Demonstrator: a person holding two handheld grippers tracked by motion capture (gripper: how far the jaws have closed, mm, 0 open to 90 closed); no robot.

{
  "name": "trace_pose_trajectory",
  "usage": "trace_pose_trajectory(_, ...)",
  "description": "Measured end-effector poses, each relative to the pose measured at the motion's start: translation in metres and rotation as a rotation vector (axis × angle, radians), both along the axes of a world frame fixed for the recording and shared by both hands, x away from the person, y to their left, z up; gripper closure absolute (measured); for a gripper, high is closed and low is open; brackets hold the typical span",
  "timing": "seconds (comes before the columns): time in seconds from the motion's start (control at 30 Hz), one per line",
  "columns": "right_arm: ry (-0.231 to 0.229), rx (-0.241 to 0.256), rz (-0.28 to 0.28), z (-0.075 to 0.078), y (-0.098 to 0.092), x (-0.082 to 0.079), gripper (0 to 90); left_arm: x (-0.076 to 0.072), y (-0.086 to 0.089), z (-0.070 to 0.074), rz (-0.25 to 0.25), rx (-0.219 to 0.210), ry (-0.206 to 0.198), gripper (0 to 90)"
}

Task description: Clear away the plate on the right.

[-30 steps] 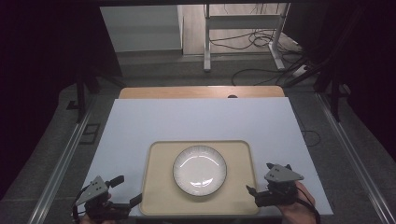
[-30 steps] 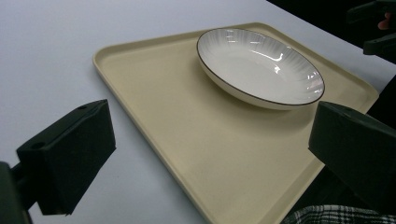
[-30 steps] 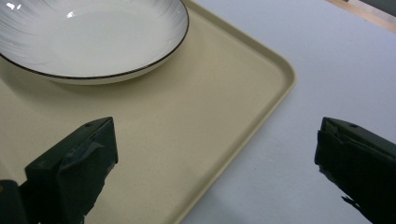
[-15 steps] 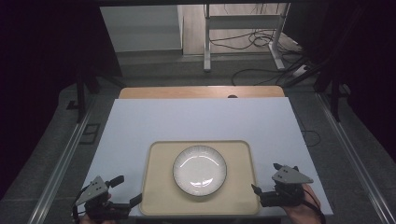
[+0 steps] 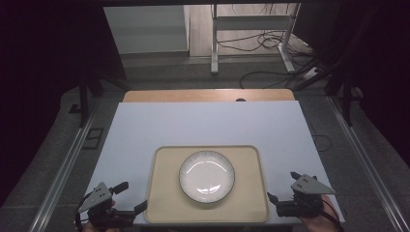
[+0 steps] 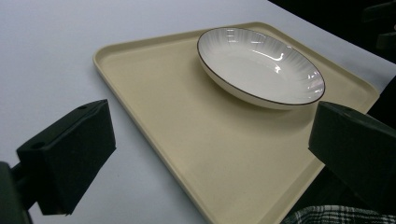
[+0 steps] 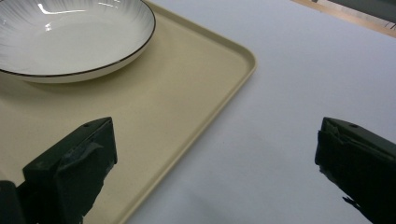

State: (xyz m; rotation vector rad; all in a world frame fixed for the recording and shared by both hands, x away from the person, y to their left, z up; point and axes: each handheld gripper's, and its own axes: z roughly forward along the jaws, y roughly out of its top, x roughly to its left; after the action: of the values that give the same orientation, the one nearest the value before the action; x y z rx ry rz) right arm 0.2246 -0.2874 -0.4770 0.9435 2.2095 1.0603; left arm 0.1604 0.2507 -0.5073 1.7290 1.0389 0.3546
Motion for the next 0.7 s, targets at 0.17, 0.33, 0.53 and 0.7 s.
trace_pose_trajectory(0.17,-0.002,0.008,-0.018,-0.001,-0.007,-0.003,0.0,0.000,0.000,0.000,0.000,0.000,0.001,0.2)
trace_pose_trajectory(0.33,0.001,0.014,-0.038,-0.003,-0.014,-0.005,0.0,0.000,0.000,0.000,0.000,0.001,0.003,0.2)
trace_pose_trajectory(0.53,0.000,0.024,-0.062,-0.005,-0.022,-0.008,0.0,0.001,0.000,0.000,0.000,0.000,0.005,0.2)
trace_pose_trajectory(0.7,-0.007,0.040,-0.081,-0.007,-0.030,-0.011,0.0,0.001,0.000,0.000,0.000,0.000,0.006,0.2)
